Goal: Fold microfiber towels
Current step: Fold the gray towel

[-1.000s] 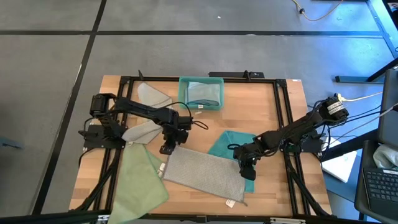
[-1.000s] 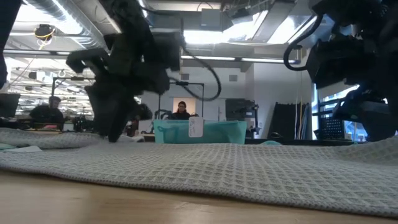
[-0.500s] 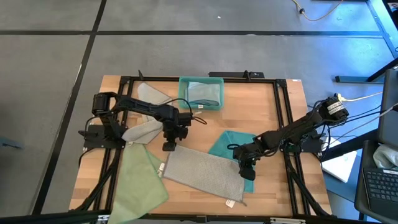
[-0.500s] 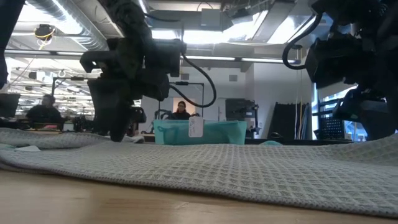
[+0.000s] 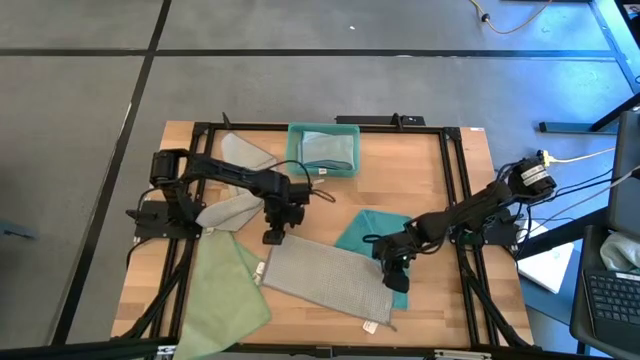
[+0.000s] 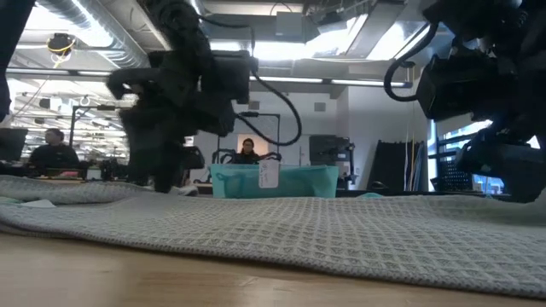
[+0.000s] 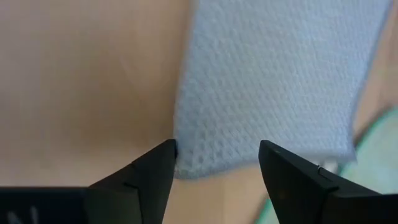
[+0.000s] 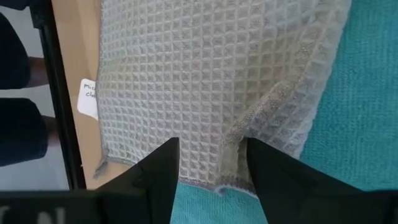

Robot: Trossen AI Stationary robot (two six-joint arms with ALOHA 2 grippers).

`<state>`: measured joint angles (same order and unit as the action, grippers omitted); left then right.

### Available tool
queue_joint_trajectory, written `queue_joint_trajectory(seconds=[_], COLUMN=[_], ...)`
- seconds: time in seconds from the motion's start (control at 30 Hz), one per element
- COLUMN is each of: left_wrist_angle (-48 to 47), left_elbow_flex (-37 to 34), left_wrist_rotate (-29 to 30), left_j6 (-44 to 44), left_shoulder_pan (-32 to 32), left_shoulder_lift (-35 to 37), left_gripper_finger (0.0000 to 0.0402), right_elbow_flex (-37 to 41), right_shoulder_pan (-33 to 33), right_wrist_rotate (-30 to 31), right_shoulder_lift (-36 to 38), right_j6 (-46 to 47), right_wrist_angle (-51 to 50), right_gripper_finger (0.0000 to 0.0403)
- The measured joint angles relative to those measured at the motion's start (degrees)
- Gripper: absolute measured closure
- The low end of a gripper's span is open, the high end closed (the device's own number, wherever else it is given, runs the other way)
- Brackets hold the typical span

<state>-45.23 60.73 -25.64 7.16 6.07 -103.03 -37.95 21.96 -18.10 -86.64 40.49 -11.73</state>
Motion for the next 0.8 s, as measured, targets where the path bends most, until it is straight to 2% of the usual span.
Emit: queue_joint_trajectory(seconds=[0.2, 0.6, 0.8], left_wrist_angle=[1.76, 2.27, 2.49], left_elbow_flex=[-1.71, -1.82, -1.86], left_wrist_rotate=[1.37, 2.13, 2.24], left_j6=[-1.83, -3.98, -4.11], left_shoulder_pan=[-1.68, -1.55, -1.83], left_shoulder_lift=[-0.74, -0.73, -0.74], left_gripper_finger=[0.0178, 0.0178, 0.0178], right_elbow_flex=[0.01, -0.02, -2.56], right_shoulder_pan=[0.00, -0.09, -0.09], right_wrist_rotate=[0.16, -0.49, 4.30], right_shoulder_lift=[-0.43, 0.05, 1.70], right_j6=[0.05, 1.53, 0.42], right_wrist_angle=[-0.17, -8.79, -10.46], right_gripper_finger=[0.0212, 0.0212, 0.0212])
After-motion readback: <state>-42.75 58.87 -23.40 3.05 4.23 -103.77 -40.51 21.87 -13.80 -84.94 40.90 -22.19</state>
